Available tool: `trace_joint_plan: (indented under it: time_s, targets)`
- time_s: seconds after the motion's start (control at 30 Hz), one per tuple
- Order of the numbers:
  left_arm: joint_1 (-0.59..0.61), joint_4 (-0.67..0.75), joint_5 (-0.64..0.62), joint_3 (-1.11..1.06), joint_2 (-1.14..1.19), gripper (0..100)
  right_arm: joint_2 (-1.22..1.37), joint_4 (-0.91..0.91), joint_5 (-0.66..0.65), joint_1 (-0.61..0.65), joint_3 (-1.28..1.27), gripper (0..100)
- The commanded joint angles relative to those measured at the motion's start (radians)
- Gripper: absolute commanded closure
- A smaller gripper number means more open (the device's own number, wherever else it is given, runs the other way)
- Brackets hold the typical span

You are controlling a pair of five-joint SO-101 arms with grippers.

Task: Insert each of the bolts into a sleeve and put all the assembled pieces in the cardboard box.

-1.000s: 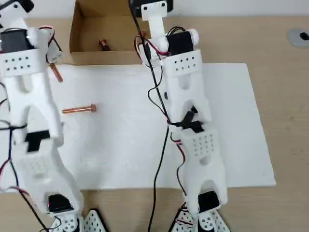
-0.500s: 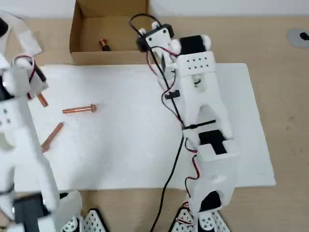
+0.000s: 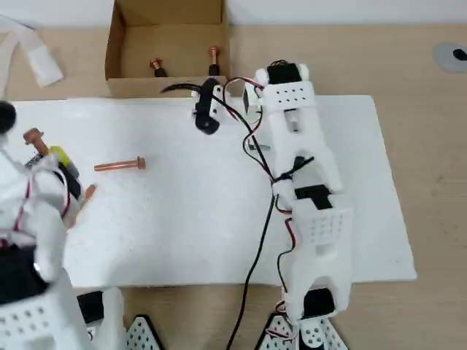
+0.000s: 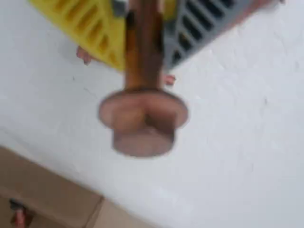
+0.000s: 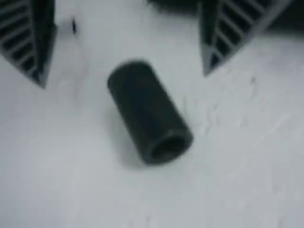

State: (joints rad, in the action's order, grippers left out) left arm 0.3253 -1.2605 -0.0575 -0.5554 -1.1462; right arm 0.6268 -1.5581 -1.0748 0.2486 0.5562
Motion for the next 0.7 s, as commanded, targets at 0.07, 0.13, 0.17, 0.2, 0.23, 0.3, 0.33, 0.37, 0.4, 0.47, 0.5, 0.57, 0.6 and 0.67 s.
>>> trace_joint_plan:
  time_s: [0.07, 0.13, 0.17, 0.2, 0.23, 0.3, 0.33, 0.37, 0.4, 0.47, 0.5, 0.57, 0.6, 0.67]
  targets:
    - [0.017, 0.097, 0.051, -0.169, -0.239, 99, 0.030, 0.026, -0.025, -0.021, 0.004, 74.8]
    - [0.015, 0.101, 0.051, -0.204, -0.295, 99, 0.047, 0.026, -0.025, -0.028, 0.004, 74.8]
    - [0.015, 0.103, 0.051, -0.218, -0.318, 99, 0.056, 0.031, -0.025, -0.031, 0.013, 74.8]
    - [0.015, 0.103, 0.051, -0.229, -0.338, 99, 0.067, 0.032, -0.025, -0.036, 0.024, 74.8]
    - [0.015, 0.103, 0.051, -0.238, -0.354, 99, 0.077, 0.032, -0.025, -0.042, 0.039, 74.8]
    - [0.015, 0.106, 0.051, -0.250, -0.374, 99, 0.110, 0.028, -0.025, -0.048, 0.081, 74.8]
    - [0.015, 0.104, 0.051, -0.252, -0.380, 99, 0.128, 0.025, -0.025, -0.053, 0.101, 74.8]
    - [0.015, 0.104, 0.051, -0.255, -0.386, 99, 0.147, 0.023, -0.025, -0.054, 0.122, 74.8]
    - [0.015, 0.103, 0.051, -0.255, -0.386, 99, 0.165, 0.023, -0.025, -0.056, 0.142, 74.8]
    - [0.015, 0.103, 0.051, -0.255, -0.387, 99, 0.200, 0.023, -0.025, -0.056, 0.180, 74.8]
    - [0.015, 0.103, 0.051, -0.255, -0.387, 99, 0.217, 0.023, -0.025, -0.054, 0.199, 74.8]
    - [0.015, 0.101, 0.051, -0.255, -0.387, 99, 0.254, 0.023, -0.025, -0.053, 0.231, 74.8]
    - [0.017, 0.101, 0.051, -0.255, -0.387, 99, 0.271, 0.023, -0.025, -0.053, 0.246, 74.8]
    - [0.020, 0.101, 0.051, -0.255, -0.387, 99, 0.302, 0.020, -0.025, -0.053, 0.274, 74.9]
